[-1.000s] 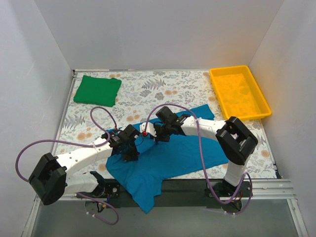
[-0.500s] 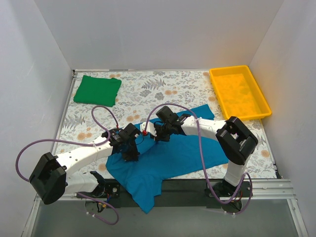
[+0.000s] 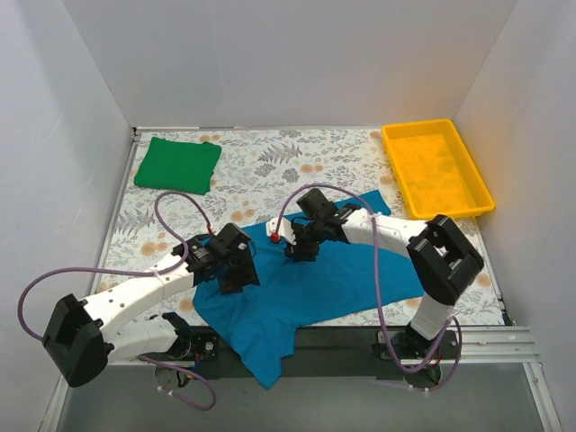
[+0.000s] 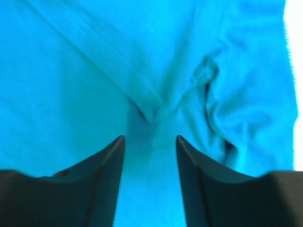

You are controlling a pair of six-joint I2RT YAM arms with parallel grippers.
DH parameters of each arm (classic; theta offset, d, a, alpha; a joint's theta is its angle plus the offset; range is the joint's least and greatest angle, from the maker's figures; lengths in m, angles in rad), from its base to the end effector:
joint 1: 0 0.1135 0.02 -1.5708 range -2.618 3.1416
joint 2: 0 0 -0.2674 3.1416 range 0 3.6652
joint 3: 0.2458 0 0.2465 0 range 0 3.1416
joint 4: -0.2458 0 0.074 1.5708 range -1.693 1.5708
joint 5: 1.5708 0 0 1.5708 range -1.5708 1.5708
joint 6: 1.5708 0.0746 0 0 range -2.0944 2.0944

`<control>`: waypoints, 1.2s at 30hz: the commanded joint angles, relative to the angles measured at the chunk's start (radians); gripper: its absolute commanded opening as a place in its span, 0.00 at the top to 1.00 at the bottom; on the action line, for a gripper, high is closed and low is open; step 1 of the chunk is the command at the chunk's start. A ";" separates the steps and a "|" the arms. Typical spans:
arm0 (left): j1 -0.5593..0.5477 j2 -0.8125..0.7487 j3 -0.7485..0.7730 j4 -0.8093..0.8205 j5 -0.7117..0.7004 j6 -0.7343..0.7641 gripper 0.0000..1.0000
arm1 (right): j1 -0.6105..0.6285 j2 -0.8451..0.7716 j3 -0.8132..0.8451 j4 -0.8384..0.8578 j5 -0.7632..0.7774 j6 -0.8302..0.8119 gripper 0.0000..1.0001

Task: Fold and stack the t-shirts
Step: Fold the tshirt

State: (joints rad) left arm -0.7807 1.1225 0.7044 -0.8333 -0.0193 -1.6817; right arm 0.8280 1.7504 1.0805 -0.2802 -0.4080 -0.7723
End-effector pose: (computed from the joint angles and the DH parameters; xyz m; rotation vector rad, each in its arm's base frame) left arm 0.1386 -0.1352 0.1711 -1.3038 2.6850 -0.4437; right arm 0.2320 0.2965 0.1593 -1.8964 1.6116 0.5357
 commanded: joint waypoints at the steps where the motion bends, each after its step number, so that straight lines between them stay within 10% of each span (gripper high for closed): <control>1: 0.030 -0.079 0.076 0.032 -0.082 0.020 0.49 | -0.079 -0.126 -0.007 -0.050 -0.142 -0.070 0.45; 11: 0.552 -0.087 0.032 0.338 0.002 0.244 0.28 | -0.564 -0.166 0.019 0.048 -0.219 0.206 0.43; 19: 0.909 0.031 -0.020 0.457 0.132 0.257 0.50 | -0.793 -0.037 0.104 0.076 -0.236 0.367 0.44; 23: 0.933 0.135 -0.023 0.476 0.166 0.247 0.65 | -0.800 0.003 0.145 0.075 -0.212 0.387 0.44; 36: 0.934 0.218 -0.051 0.517 0.168 0.246 0.66 | -0.803 0.121 0.243 0.056 0.031 0.439 0.47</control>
State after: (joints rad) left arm 0.1486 1.3418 0.6533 -0.3401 0.1398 -1.4464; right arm 0.0265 1.8557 1.2861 -0.2291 -0.4576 -0.3573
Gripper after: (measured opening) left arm 0.345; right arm 0.537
